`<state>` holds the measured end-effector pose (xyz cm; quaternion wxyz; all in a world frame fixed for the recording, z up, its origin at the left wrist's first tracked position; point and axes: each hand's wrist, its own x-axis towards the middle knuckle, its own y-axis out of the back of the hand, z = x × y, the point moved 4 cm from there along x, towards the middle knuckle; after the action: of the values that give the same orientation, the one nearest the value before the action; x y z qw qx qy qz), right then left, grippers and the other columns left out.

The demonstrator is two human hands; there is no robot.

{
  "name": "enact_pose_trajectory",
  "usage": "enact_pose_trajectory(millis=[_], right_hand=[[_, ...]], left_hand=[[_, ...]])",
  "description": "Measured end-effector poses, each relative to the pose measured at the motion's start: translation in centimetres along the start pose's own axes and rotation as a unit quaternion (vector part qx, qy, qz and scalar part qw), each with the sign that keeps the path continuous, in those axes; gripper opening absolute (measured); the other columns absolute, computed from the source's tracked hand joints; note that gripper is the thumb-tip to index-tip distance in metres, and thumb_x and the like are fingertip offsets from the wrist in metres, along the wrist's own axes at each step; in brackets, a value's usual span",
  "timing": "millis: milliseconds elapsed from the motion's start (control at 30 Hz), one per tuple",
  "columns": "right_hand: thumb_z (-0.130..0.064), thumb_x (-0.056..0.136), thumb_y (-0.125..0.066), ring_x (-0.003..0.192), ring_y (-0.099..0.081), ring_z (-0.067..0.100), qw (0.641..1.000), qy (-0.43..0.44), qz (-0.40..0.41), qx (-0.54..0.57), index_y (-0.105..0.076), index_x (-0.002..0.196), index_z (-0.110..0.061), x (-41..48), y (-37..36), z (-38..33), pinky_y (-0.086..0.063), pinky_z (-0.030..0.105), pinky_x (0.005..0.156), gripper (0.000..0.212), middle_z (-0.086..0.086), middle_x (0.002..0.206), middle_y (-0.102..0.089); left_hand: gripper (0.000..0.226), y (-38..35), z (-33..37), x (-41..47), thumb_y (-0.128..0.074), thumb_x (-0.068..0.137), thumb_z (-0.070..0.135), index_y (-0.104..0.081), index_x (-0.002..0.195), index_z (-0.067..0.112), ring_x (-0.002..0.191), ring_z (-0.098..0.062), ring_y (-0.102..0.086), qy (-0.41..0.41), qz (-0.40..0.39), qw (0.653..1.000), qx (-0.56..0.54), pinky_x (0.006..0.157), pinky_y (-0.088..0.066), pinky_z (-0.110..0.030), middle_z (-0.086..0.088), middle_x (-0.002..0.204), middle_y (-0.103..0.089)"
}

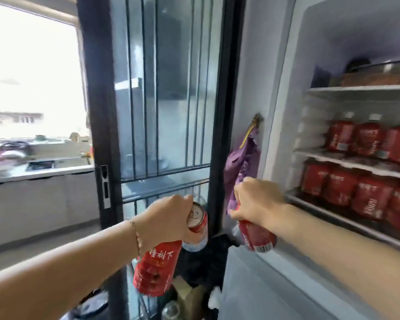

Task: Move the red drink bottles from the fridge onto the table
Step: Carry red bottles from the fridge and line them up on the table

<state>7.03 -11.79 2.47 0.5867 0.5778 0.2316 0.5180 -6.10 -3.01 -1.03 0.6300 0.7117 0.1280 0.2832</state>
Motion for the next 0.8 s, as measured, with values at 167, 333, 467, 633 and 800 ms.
enact_pose_trajectory(millis=[167, 333, 467, 633, 800], right_hand=[[-0.051, 0.079, -0.063, 0.101, -0.060, 0.025, 0.987, 0.127, -0.048, 0.082, -0.062, 0.098, -0.016, 0.3, -1.7, -14.1, -0.043, 0.029, 0.076, 0.040, 0.004, 0.109, -0.061], [-0.052, 0.079, -0.064, 0.098, -0.061, 0.024, 0.949, 0.287, -0.047, 0.119, -0.062, 0.102, -0.016, -2.3, 0.3, -32.7, -0.042, 0.030, 0.074, 0.043, 0.004, 0.109, -0.060], [-0.052, 0.077, -0.065, 0.096, -0.062, 0.024, 0.915, 0.379, -0.045, 0.135, -0.063, 0.100, -0.017, -6.9, 3.3, -47.3, -0.039, 0.027, 0.069, 0.042, 0.004, 0.109, -0.061], [-0.054, 0.077, -0.065, 0.090, -0.062, 0.023, 0.860, 0.484, -0.048, 0.156, -0.065, 0.097, -0.017, -14.3, 7.8, -63.2, -0.045, 0.029, 0.071, 0.042, 0.004, 0.106, -0.065], [-0.054, 0.078, -0.064, 0.085, -0.059, 0.023, 0.775, 0.606, -0.050, 0.174, -0.061, 0.097, -0.017, -23.6, 12.8, -78.9, -0.046, 0.030, 0.072, 0.042, 0.004, 0.106, -0.062]], left_hand=[[0.067, -1.8, -10.0, -10.6, -0.068, 0.069, 0.057, -0.047, 0.116, 0.014, 0.090, -0.022, -0.064, 0.129, -0.044, 0.991, -0.009, 0.072, -0.052, -0.027, -0.002, 0.106, -0.064], [0.058, -1.2, -20.8, -25.2, -0.069, 0.070, 0.054, -0.046, 0.104, 0.013, 0.072, -0.018, -0.054, 0.288, -0.061, 0.956, 0.012, 0.062, -0.044, -0.026, -0.003, 0.100, -0.064], [0.054, 0.2, -27.8, -38.5, -0.072, 0.070, 0.050, -0.046, 0.099, 0.013, 0.073, -0.019, -0.054, 0.383, -0.060, 0.921, 0.024, 0.061, -0.042, -0.026, -0.004, 0.098, -0.063], [0.055, 2.1, -33.9, -54.7, -0.073, 0.067, 0.054, -0.043, 0.093, 0.017, 0.084, -0.022, -0.061, 0.474, -0.068, 0.878, 0.017, 0.066, -0.046, -0.028, -0.002, 0.098, -0.063], [0.055, 3.8, -38.7, -71.2, -0.067, 0.070, 0.058, -0.039, 0.092, 0.016, 0.091, -0.026, -0.062, 0.588, -0.067, 0.805, 0.027, 0.068, -0.042, -0.029, -0.005, 0.098, -0.062]])
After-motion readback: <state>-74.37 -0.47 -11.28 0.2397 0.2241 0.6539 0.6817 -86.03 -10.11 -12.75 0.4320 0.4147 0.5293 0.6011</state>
